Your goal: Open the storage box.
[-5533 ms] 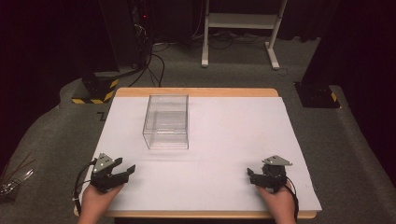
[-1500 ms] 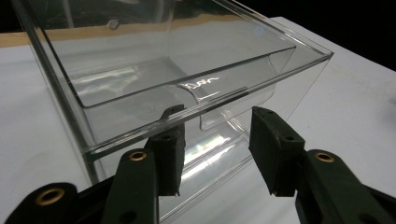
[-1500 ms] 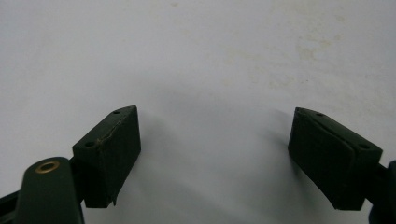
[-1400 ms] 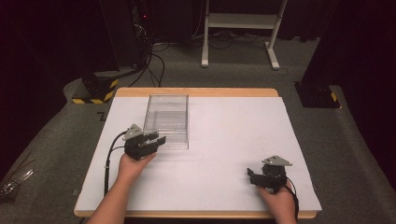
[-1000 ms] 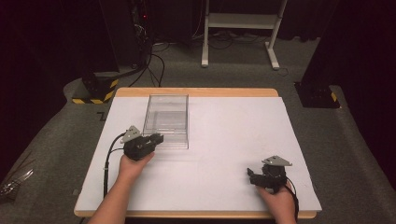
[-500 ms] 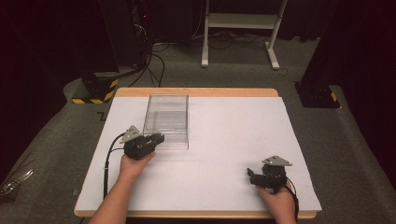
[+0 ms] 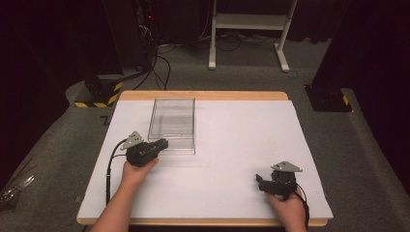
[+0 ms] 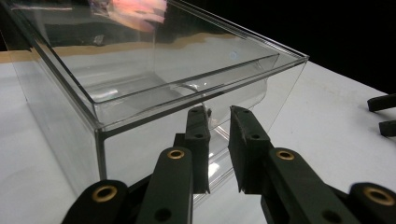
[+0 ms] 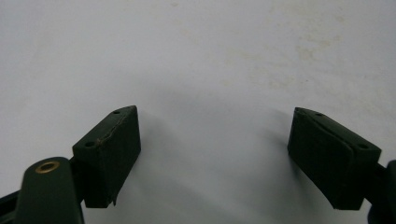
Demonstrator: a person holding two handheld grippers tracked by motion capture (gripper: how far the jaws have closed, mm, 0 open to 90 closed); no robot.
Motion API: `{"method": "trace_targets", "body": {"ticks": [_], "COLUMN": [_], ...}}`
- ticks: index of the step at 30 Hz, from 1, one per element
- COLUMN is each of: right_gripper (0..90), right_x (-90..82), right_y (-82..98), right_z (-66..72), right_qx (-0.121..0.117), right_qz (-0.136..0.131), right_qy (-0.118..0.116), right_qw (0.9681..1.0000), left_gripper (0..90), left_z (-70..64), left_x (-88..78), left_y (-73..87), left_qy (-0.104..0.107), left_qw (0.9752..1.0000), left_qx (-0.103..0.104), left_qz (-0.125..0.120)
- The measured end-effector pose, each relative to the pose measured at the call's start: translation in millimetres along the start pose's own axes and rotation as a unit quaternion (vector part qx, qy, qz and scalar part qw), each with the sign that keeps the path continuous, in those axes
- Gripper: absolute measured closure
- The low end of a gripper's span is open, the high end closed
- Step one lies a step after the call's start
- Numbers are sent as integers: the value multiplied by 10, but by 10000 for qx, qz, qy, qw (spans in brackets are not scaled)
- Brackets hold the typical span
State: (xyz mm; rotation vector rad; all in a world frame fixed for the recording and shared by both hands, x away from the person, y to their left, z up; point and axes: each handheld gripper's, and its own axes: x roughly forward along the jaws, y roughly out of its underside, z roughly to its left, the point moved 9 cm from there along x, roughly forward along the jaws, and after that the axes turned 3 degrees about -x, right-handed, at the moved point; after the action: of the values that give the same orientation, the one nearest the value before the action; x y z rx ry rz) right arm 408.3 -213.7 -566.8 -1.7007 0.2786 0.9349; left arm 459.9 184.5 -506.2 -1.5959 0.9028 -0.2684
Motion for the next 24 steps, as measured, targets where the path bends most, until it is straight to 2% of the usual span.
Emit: {"method": "trace_targets", "body": {"ticks": [16,24], "right_gripper": [171,171], "right_x": [0,0], "right_y": [0,0], "right_z": [0,0], "right_qx": [-1,-2], "right_qz": [0,-1], "right_qy": [-1,1], "right_qw": [10000,10000], "left_gripper": [821,850], "left_z": [-36,-33], "left_x": [-103,-152], "left_y": [49,67], "left_qy": [80,61], "left_qw": [9999,9999], "left_qx": [69,31], "left_qz": [-45,-83]}}
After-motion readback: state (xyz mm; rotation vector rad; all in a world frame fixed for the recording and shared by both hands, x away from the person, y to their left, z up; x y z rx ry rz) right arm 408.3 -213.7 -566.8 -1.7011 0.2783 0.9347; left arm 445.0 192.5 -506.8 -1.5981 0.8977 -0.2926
